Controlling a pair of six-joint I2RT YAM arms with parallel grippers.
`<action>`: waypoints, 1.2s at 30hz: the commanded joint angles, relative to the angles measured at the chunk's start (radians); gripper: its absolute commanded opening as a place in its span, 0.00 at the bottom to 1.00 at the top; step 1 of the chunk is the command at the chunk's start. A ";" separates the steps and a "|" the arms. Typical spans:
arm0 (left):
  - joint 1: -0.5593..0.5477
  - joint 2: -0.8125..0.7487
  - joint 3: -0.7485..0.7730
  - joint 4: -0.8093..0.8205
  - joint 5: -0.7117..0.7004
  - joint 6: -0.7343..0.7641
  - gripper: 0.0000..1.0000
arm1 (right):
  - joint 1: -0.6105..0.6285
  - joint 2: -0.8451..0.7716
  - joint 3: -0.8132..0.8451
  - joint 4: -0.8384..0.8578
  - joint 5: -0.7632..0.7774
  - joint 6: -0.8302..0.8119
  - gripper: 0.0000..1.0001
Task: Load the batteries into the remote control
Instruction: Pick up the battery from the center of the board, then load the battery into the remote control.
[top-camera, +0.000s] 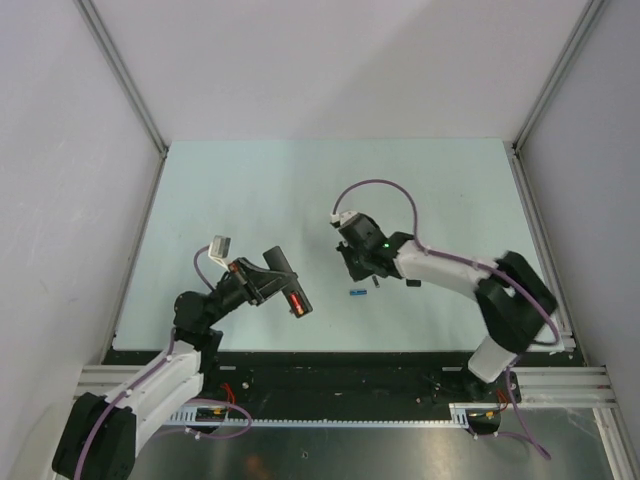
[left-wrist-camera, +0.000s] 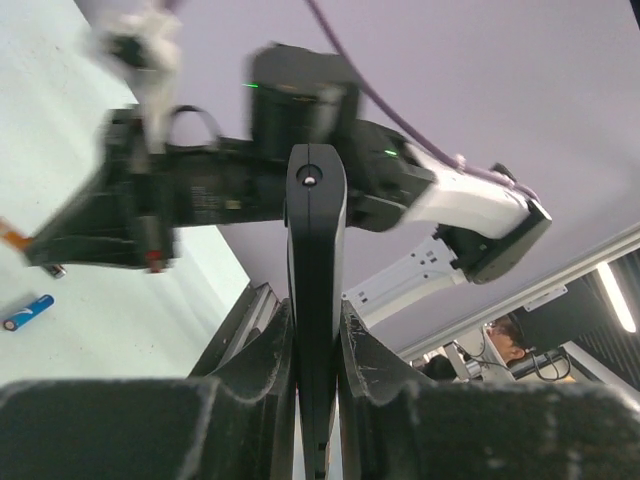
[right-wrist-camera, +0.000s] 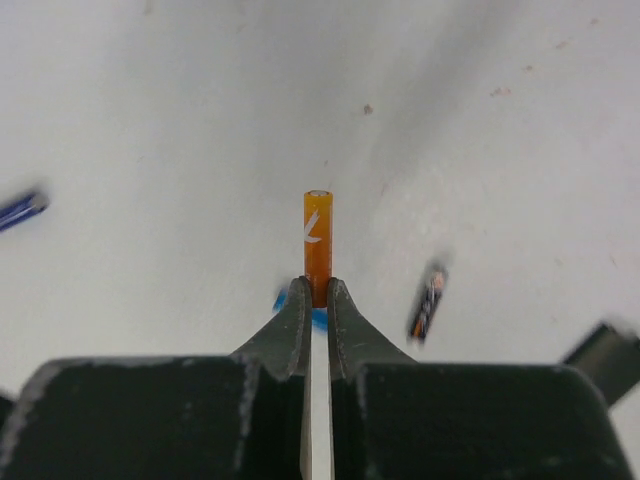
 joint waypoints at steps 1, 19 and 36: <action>0.010 0.023 -0.018 0.028 -0.040 0.024 0.00 | 0.038 -0.247 -0.092 0.006 -0.004 0.000 0.00; -0.015 0.385 0.187 0.104 -0.155 0.015 0.00 | 0.247 -0.536 0.140 -0.367 -0.064 0.234 0.00; -0.156 0.655 0.237 0.338 -0.153 -0.074 0.00 | 0.244 -0.401 0.273 -0.546 -0.168 0.270 0.00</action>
